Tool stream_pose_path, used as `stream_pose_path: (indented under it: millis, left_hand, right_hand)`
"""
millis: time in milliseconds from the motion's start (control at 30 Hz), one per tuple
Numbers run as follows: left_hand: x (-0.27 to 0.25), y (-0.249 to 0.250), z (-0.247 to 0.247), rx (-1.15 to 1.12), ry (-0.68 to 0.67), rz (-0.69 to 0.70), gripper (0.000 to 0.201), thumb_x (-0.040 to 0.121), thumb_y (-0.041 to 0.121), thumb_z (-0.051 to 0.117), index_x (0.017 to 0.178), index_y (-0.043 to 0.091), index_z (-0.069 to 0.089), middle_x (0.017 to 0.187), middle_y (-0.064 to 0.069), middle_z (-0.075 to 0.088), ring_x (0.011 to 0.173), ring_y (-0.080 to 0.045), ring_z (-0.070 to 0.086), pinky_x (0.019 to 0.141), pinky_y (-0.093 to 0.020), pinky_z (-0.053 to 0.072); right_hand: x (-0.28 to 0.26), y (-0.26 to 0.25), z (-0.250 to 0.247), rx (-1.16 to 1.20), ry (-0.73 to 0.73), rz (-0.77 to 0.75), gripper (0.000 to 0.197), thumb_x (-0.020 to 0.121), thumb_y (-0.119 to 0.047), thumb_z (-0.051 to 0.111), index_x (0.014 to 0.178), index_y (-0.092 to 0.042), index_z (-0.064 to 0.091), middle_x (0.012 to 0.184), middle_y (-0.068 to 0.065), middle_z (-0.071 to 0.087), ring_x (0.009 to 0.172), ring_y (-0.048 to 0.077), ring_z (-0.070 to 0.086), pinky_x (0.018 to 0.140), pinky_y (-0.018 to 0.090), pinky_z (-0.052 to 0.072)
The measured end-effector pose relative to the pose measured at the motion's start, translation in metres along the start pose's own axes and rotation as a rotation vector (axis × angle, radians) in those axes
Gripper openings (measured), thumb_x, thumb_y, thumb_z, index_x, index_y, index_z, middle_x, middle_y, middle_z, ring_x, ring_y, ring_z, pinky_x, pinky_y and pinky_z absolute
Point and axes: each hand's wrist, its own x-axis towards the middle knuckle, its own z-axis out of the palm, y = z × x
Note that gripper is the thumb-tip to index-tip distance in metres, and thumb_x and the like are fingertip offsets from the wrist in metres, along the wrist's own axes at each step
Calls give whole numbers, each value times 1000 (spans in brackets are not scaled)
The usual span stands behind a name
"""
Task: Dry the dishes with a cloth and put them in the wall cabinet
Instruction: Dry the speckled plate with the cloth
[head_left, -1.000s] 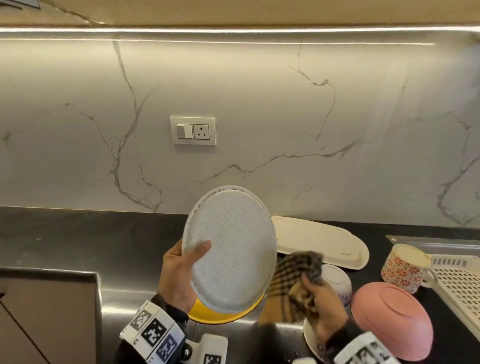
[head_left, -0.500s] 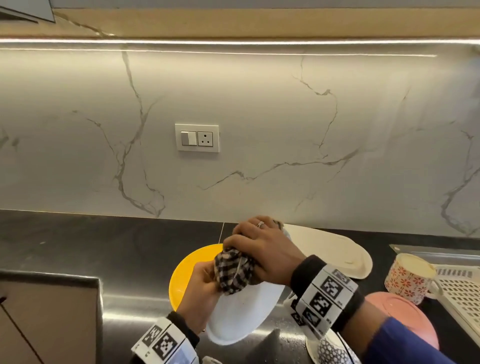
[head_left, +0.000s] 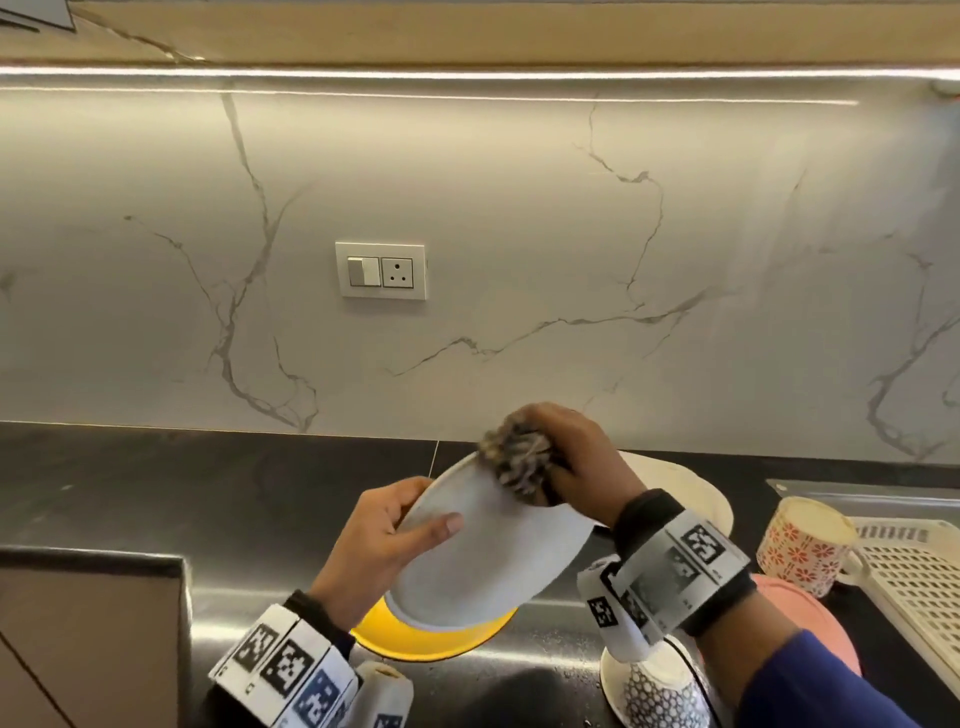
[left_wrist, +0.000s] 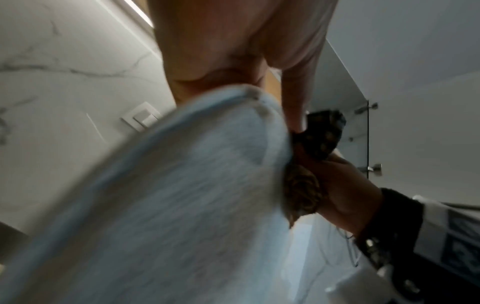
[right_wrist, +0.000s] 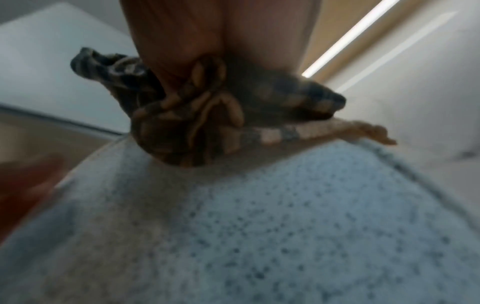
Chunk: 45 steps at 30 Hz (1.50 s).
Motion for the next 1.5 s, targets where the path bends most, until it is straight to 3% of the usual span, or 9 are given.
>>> stream_pose_path:
  millis: [167,300,400,667,933,1033,1167,1333,1500]
  left_hand:
    - [3,10,10,-110,125,112,47,56,63,75,84,26,76,80,-2,73,74,-11,65,66,-23,52]
    - [-2,13,-3,-311,224,100,52,43,61,83,80,24,77,82,0,73,76,-15,67,63,-25,56]
    - [2,10,-7,-321,136,8,60,42,59,85,88,20,76,90,-4,73,82,-19,67,68,-28,57]
    - [11,17,12,-161,-2,-40,63,57,55,80,94,5,71,88,-13,71,79,-20,65,69,-26,54]
    - [-6,14,6,-424,94,-63,58,45,46,88,92,14,76,95,-10,73,83,-22,68,68,-28,56]
    - [-3,16,5,-267,-50,-140,59,51,42,87,100,12,72,97,-15,71,83,-25,67,69,-29,55]
    - [2,17,13,-299,6,-122,57,47,43,88,92,10,75,88,-13,73,75,-22,67,68,-28,55]
    - [-9,23,18,-422,130,-56,59,38,45,90,87,14,77,88,-8,74,79,-20,69,67,-26,56]
    - [-14,25,16,-544,209,-59,61,32,42,92,85,16,77,91,-6,74,84,-19,69,67,-26,56]
  right_hand:
    - [10,-20,8,-230,-108,-186,46,65,-17,35,100,-10,64,87,4,65,83,26,61,72,36,43]
    - [-2,14,-16,417,228,305,26,81,6,46,94,-11,60,71,-22,65,71,-10,59,68,5,43]
    - [-16,30,-17,584,278,565,24,93,2,47,108,-9,61,77,-12,67,72,-1,61,65,14,48]
    - [15,-19,-5,-308,-164,-130,52,66,-26,30,102,-9,64,90,7,64,85,27,60,75,37,40]
    - [-15,29,-17,495,255,424,32,88,4,48,117,-5,57,108,-1,64,97,1,61,88,21,45]
    - [-19,17,-10,402,163,330,35,82,5,44,112,-8,58,101,-7,63,89,-10,58,88,16,43]
    - [0,-6,-3,-30,-13,-10,43,68,-9,37,103,-2,62,94,7,64,87,16,55,78,23,42]
    - [-7,12,-7,322,252,317,40,81,9,39,111,-10,56,104,-2,61,96,1,56,89,11,40]
    - [-48,23,7,724,536,774,20,96,-17,46,100,-27,62,105,-1,65,106,20,58,99,43,44]
